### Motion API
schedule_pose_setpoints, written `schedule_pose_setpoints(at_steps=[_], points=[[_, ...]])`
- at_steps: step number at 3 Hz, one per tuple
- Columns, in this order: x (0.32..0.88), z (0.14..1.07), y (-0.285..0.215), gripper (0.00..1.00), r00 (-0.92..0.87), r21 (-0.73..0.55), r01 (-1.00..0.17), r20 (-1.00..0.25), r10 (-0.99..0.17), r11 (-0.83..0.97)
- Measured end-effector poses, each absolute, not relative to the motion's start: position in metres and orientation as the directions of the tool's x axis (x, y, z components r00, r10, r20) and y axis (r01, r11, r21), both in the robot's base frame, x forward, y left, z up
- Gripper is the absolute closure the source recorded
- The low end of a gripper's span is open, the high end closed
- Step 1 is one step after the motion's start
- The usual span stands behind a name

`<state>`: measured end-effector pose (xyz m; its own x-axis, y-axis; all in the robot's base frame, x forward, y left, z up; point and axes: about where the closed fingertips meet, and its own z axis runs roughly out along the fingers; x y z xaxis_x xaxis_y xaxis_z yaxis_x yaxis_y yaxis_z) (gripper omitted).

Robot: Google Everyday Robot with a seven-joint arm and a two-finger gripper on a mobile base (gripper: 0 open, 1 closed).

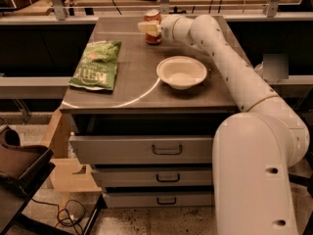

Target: Pick coke can

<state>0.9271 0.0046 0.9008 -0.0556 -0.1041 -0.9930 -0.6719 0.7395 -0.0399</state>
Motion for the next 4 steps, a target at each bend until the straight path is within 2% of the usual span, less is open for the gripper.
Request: schedule_pose_setpoints(at_steps=[2,3,4], points=[[0.9271,0.8983,0.0109,0.88,-0.058,-0.037,-0.677,-0.993,-0.104,0.735],[0.9271,0.8971,0.0139,1.0,-0.059,-0.036,-0.68,-0.993,-0.104,0.732],[0.926,0.8996,0.0154,1.0,-0.057,-0.036,-0.683,-0.993,-0.103,0.73]])
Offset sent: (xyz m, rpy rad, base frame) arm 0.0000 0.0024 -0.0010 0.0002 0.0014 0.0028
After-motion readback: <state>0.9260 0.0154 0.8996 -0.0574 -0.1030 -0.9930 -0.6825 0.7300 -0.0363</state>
